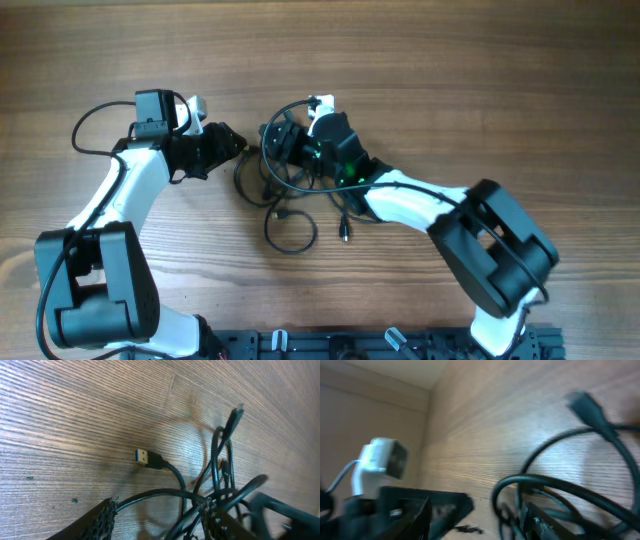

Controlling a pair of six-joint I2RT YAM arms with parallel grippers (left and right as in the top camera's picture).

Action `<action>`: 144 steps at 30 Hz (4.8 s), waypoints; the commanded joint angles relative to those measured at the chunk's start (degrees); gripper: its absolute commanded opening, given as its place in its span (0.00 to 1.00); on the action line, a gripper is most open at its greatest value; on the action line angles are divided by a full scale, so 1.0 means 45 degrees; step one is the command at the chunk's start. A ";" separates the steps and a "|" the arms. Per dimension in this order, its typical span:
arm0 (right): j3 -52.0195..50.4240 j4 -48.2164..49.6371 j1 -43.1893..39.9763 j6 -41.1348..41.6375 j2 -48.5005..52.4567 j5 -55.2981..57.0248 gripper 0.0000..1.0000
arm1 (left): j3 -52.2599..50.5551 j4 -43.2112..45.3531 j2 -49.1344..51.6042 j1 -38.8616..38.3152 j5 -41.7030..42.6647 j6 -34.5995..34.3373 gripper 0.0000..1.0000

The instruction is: Untangle cables

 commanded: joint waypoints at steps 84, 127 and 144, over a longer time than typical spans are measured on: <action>0.0243 -0.6465 -0.2424 -0.5833 -0.5877 -0.2079 0.04 | -0.0049 0.1282 0.0024 -0.2958 0.6615 0.1583 0.68; 0.0243 -1.2225 -1.5810 -0.7533 -0.5892 -0.8199 0.04 | -0.0049 -0.0559 0.0024 -0.0345 -0.3784 -0.1739 0.04; 0.0243 -1.5378 -1.7306 -0.4609 -0.5863 0.4648 0.04 | -0.0053 -0.1681 0.0024 0.3580 -0.3157 -0.2987 0.04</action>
